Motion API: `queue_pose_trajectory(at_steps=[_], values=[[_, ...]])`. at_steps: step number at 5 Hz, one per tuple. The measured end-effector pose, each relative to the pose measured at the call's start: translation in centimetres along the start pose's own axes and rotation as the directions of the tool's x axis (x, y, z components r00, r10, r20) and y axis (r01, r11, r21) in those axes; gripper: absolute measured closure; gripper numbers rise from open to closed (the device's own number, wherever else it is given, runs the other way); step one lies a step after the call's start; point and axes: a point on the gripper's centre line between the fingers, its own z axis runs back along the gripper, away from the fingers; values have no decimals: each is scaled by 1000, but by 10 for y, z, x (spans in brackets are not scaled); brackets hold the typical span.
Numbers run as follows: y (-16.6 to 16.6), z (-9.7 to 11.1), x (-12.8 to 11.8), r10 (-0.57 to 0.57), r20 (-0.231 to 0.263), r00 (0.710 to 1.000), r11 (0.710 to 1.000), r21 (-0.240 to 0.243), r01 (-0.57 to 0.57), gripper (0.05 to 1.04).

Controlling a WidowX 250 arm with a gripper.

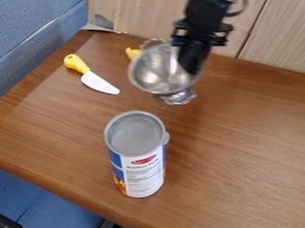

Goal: Put the strainer to the upper right corner of the table

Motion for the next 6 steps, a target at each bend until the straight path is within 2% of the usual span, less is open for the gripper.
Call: queue_pose_trajectory(at_steps=[2, 4, 5, 6], values=[[-52, -8, -23, -57, 63, 996, 998, 3, 57, 1006], [-64, -10, -21, -61, 74, 995, 998, -4, 61, 977], [-64, -10, -23, -59, 63, 996, 998, -4, 59, 799], [-64, -11, -23, -58, 64, 996, 998, -2, 58, 518]])
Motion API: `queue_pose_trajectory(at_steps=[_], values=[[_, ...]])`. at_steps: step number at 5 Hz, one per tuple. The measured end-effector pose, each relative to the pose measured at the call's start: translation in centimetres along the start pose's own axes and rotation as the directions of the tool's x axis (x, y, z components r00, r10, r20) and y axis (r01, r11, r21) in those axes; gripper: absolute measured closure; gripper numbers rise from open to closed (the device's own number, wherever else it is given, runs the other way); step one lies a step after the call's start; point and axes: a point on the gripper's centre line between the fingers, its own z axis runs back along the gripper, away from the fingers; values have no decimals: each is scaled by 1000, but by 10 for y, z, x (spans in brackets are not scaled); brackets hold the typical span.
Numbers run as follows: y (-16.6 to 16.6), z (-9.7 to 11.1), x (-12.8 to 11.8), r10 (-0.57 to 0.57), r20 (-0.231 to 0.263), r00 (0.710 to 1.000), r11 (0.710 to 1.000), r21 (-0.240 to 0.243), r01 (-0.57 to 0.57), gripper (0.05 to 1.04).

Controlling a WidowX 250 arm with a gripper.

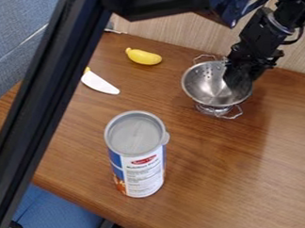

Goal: Put the strainer to the upper right corner of the table

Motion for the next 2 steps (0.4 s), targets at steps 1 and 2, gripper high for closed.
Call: queue_pose_trajectory(at_steps=[1, 2], values=[[0, -2, -2, 5, -5, 1000, 1000, 0, -5, 216], [0, -1, -3, 1, -14, 1000, 1000, -6, -1, 72]])
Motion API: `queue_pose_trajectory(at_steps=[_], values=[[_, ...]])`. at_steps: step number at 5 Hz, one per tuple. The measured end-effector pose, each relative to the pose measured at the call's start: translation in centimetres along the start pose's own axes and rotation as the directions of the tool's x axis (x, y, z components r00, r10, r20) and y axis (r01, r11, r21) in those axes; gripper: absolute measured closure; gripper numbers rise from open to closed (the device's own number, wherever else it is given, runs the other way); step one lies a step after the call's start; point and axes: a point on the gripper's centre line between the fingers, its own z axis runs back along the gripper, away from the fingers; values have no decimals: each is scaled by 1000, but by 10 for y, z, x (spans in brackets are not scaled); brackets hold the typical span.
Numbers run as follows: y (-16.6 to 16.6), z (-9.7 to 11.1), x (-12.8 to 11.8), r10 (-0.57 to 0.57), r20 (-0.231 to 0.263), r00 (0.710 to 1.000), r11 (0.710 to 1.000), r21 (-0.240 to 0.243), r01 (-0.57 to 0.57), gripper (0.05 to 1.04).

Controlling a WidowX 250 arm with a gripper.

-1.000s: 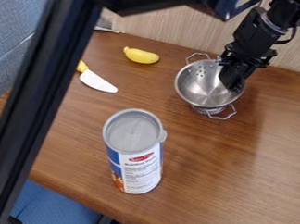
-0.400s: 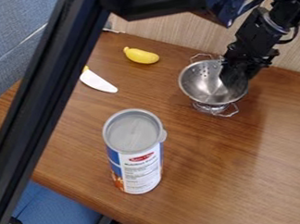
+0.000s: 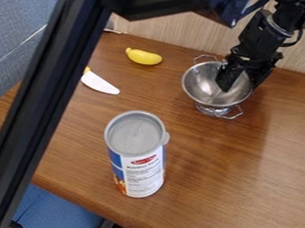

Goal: Put the strainer to the upper right corner of the table

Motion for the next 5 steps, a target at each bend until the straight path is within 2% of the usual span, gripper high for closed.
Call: queue_pose_trajectory(at_steps=[1, 2, 3, 4, 5], values=[[-3, 12, -1, 2, -32, 1000, 999, -40, -3, 74], [-3, 39, 7, 15, -80, 997, 991, -133, -26, 81], [6, 56, 19, 39, -101, 994, 979, -195, -58, 83], [26, 68, 30, 70, -99, 993, 969, -229, -91, 83], [28, 68, 35, 82, -102, 991, 967, -233, -104, 83]])
